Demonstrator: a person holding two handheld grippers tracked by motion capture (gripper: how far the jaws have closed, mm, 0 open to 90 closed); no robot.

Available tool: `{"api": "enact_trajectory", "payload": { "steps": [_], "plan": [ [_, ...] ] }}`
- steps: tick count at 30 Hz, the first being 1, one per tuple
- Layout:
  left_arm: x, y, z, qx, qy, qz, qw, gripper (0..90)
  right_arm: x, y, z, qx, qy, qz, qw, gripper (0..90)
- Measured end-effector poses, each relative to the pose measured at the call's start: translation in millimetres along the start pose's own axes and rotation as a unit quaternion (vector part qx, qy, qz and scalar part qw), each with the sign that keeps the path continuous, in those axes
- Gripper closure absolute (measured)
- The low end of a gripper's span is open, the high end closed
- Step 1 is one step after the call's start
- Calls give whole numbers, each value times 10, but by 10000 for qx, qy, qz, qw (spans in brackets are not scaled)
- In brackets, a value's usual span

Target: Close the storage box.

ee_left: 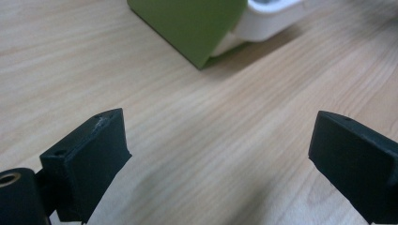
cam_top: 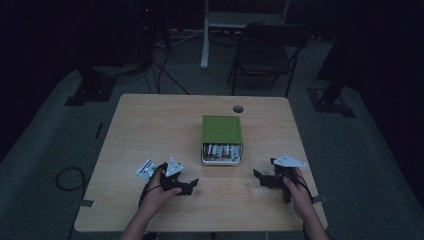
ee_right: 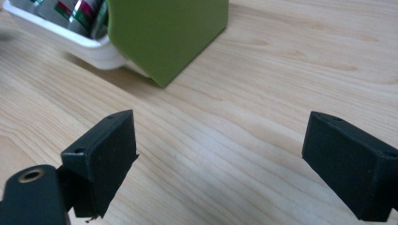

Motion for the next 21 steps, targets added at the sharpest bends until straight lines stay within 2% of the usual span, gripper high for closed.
{"api": "enact_trajectory", "payload": {
  "steps": [5,10,16,21],
  "plan": [
    [11,-56,-39,-14,-101,82,9999,52,34,-58,-27,28,-47,64,10000,99],
    [39,-69,-45,-64,-91,127,9999,52,66,-116,-64,60,-144,145,9998,100],
    [117,-108,-89,-149,-60,344,9993,52,137,-200,-143,6,-277,219,9994,99],
    [190,-125,-110,-120,-26,476,9988,52,187,-238,-213,-59,-447,231,9987,99]
  ]
}}
Point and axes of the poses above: each handheld gripper's, and its own axes: x roughly backward along the jaws, y roughly out of its top, z roughly to its left, the point moved 3 cm from there along -x, roughly forward along the jaws, and after that the axes turned 9 degrees about -z, right-handed, at the moved point
